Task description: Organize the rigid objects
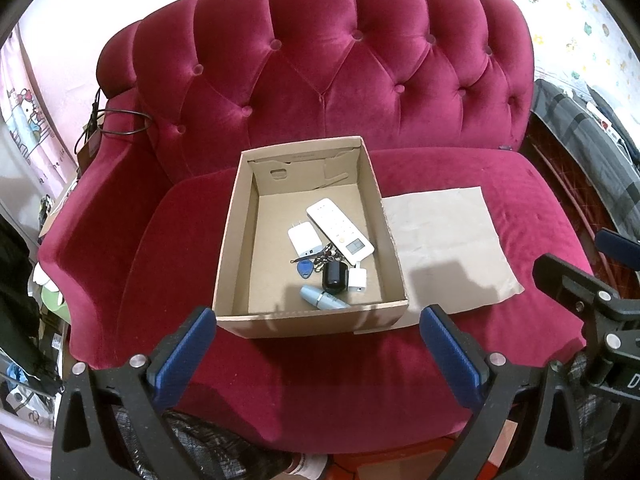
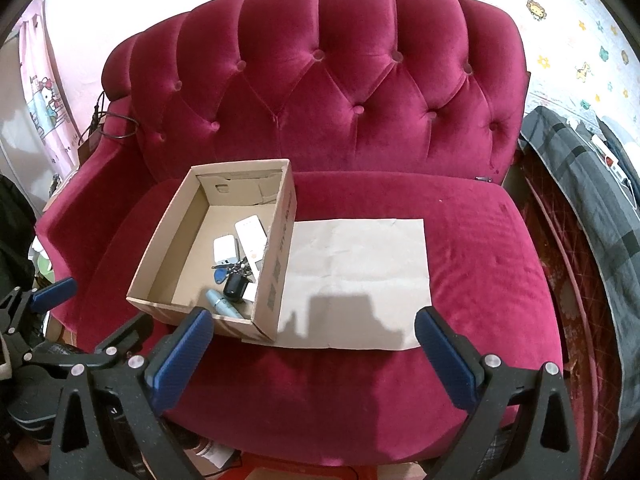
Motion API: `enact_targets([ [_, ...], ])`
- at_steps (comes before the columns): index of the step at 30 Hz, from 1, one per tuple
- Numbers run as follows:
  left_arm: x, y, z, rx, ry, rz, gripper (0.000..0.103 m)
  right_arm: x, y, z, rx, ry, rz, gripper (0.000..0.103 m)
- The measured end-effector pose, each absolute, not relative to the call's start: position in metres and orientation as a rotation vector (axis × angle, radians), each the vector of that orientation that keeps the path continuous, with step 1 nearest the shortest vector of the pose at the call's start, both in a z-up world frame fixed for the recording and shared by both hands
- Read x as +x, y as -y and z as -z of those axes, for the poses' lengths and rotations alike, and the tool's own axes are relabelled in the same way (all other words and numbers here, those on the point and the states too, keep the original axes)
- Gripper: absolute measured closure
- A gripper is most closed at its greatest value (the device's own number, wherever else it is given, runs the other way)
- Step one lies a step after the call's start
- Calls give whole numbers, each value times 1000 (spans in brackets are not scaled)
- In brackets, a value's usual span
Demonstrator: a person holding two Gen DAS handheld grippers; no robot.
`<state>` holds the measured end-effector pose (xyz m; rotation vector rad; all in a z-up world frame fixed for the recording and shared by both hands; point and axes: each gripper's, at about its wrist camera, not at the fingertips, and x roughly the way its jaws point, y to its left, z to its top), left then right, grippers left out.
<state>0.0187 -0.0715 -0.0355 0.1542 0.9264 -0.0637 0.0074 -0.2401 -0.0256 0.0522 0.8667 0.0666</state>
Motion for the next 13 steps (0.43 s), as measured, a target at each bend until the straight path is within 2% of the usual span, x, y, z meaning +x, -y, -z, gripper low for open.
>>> enact_targets([
  [13, 23, 75, 36, 164, -934, 60, 0, 17, 242, 28, 61, -877, -73, 0],
])
